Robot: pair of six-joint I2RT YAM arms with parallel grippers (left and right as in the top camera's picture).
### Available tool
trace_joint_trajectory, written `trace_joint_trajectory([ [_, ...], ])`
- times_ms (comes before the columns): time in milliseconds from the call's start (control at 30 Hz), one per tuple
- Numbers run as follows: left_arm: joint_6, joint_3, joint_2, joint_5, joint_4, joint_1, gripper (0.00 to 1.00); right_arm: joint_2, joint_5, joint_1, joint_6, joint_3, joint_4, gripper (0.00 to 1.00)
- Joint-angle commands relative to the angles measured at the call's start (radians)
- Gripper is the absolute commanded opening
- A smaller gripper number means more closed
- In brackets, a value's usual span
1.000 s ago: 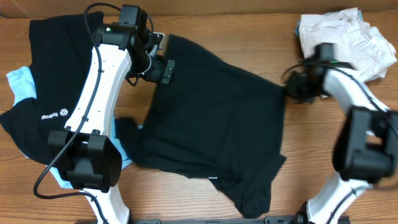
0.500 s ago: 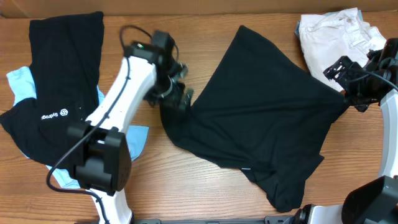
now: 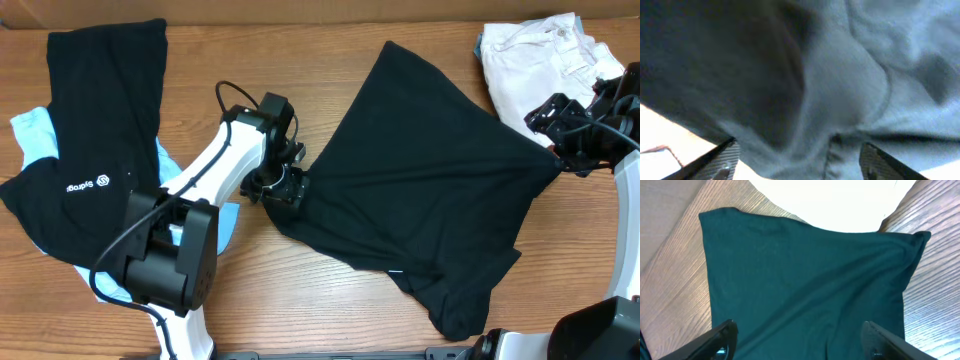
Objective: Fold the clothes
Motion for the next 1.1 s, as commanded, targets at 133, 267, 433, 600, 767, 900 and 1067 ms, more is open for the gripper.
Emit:
trace_joint_trajectory([
  [133, -0.026, -0.089, 0.004, -0.026, 0.167, 0.000, 0.18, -0.024, -0.005, 0.004, -0.029, 0.010, 0.006, 0.77],
  [267, -0.057, -0.106, 0.004, -0.065, 0.232, 0.002, 0.04, -0.024, -0.005, 0.004, -0.032, 0.010, 0.007, 0.72],
  [433, -0.079, -0.061, 0.004, -0.284, 0.295, 0.051, 0.04, -0.024, -0.005, 0.004, -0.032, 0.010, 0.014, 0.70],
  [600, -0.066, 0.066, 0.004, -0.441, 0.461, 0.177, 0.04, -0.023, -0.005, 0.019, -0.032, 0.010, 0.026, 0.70],
  [767, -0.068, 0.139, 0.004, -0.436, 0.768, 0.280, 0.17, -0.021, -0.005, 0.061, -0.032, 0.010, 0.047, 0.70],
  [900, -0.066, 0.225, 0.004, -0.332, 0.823, 0.319, 1.00, -0.021, -0.005, 0.089, -0.031, 0.010, 0.054, 0.82],
  [1067, -0.063, 0.402, 0.000, -0.224, 0.578, 0.311, 1.00, -0.024, -0.018, 0.091, -0.028, 0.010, 0.047, 0.99],
])
